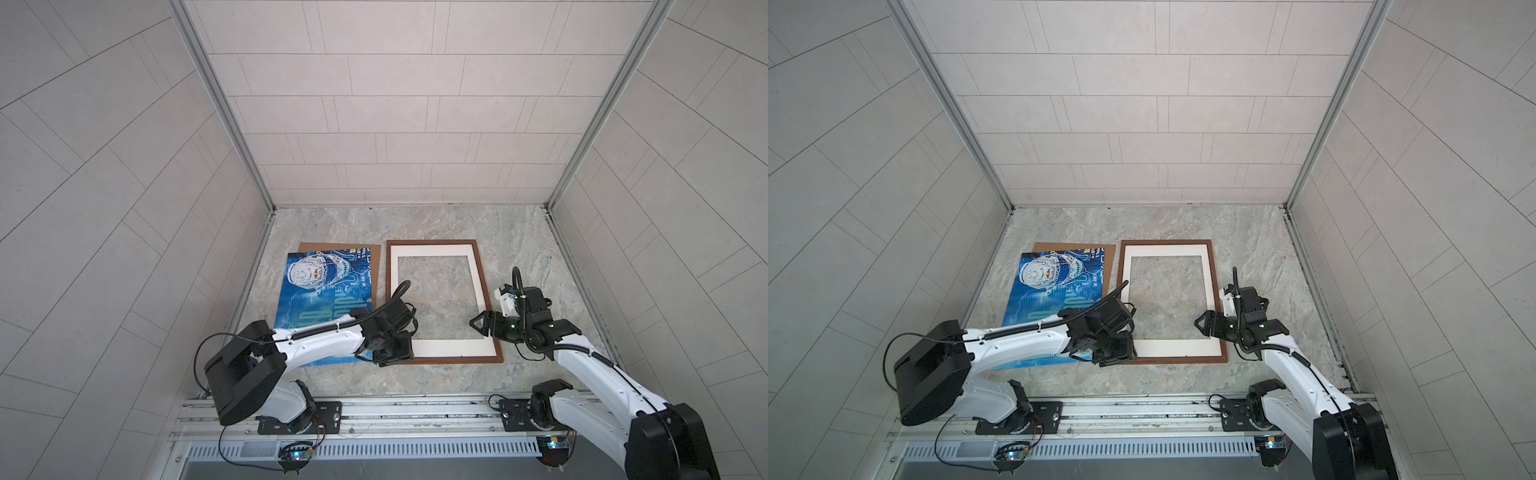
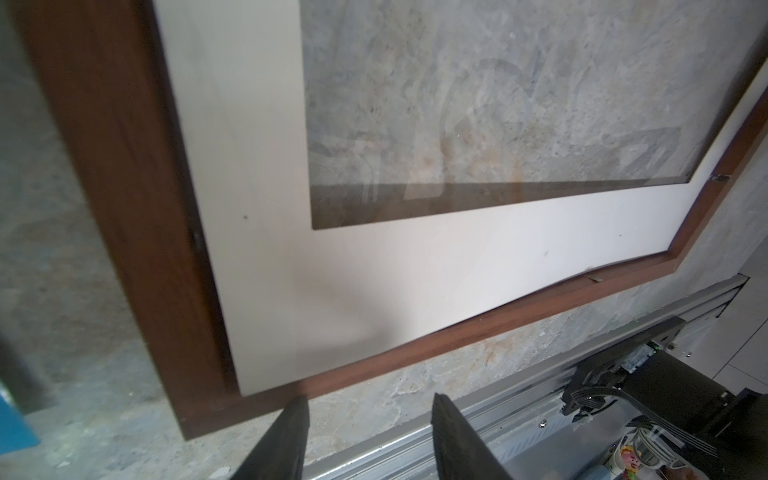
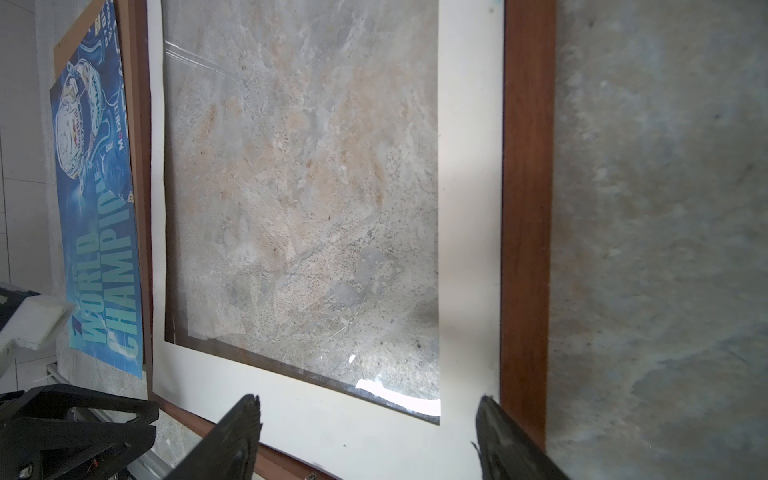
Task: Put the photo into the frame
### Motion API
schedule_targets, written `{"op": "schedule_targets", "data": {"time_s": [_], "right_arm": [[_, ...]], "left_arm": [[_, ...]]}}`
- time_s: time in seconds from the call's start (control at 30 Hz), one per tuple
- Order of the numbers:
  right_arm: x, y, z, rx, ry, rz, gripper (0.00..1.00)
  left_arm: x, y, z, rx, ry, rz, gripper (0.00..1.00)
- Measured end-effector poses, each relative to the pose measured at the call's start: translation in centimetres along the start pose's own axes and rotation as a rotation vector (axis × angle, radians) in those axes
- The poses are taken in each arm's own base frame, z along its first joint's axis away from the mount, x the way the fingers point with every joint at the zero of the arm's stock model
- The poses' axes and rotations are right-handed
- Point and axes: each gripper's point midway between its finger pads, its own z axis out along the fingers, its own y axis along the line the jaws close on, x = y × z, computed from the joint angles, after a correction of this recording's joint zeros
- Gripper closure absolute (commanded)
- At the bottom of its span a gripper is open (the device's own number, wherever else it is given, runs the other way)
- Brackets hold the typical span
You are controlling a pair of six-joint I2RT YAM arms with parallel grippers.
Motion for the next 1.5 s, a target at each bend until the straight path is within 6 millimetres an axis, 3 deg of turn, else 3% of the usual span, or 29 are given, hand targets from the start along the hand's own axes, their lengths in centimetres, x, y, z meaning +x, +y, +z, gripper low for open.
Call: {"op": "schedule_targets", "data": {"time_s": [0.63,0.73,0.87,0.97,1.1,1.3,1.5], "right_arm": [[0.0,0.0,0.0,0.000,-0.001,-0.001,0.23],[-0.3,0.3,-0.4,-0.004,-0.009,-0.005,0.23],[-1.7,1.5,-1.7,-0.023,-0.048,-0.023,0.23],[-3.2,2.8,-2.9,-0.038,-0.085,-0.050,0.23],[-4.9,3.9,-4.5,-0.033,-0.126,-0.086,0.23],[-7.1,5.1,-5.8,-0.024,-0.165,-0.117,0.23],[-7.2,5.6,-4.3,-0.006,-0.117,-0.118,0.24]], "left_arm": [[-2.8,0.1,-0.6,-0.013,-0.077,-0.005,0.46],[-3.7,-0.6,-2.2,0.000,-0.087,0.000,0.46],[-6.0,-0.8,-7.0,0.015,-0.154,0.010,0.46],[-8.3,0.8,-10.9,-0.001,-0.235,-0.004,0.46],[-9.8,4.7,-13.5,-0.040,-0.280,-0.061,0.46],[-9.6,8.7,-12.9,-0.110,-0.235,-0.089,0.48],[-9.4,11.8,-11.9,-0.148,-0.218,-0.139,0.50]]}}
